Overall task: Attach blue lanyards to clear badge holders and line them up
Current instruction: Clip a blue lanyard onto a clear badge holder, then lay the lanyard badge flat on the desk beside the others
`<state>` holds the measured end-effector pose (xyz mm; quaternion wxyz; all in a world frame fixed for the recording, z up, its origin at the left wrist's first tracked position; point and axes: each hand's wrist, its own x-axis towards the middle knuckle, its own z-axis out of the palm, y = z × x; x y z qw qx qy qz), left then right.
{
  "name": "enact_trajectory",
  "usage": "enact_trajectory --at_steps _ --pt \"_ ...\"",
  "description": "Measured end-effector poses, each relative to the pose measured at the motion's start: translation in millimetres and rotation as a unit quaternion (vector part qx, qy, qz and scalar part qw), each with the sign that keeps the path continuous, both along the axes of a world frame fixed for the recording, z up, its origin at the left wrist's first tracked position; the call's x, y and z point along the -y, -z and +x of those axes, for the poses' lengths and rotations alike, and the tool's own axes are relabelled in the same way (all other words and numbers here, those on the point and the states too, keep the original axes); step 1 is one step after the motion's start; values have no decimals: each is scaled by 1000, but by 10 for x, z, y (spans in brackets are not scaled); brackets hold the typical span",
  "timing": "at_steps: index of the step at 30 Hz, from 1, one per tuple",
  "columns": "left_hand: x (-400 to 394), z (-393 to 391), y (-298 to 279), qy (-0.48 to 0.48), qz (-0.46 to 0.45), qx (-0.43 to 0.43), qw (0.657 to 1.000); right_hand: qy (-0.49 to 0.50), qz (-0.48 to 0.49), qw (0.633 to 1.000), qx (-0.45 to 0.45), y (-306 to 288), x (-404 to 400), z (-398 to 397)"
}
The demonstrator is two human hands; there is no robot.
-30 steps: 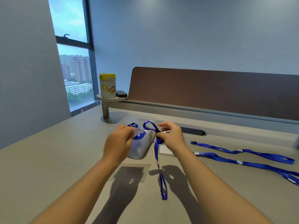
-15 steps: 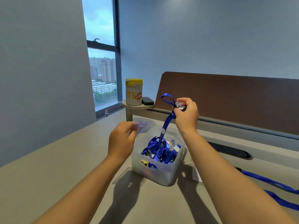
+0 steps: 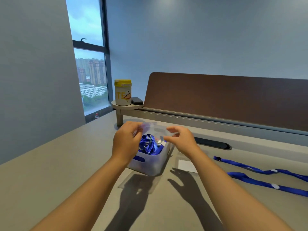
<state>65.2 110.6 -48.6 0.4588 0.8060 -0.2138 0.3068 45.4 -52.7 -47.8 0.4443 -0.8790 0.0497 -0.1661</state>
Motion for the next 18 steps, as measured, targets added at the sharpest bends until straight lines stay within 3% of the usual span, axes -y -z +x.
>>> enact_trajectory --at_steps 9,18 --pt "1084 -1028 238 168 41 20 985 128 40 990 -34 189 913 -1664" --pt "2549 -1670 588 283 106 5 953 344 35 935 -80 654 2282 -2729"
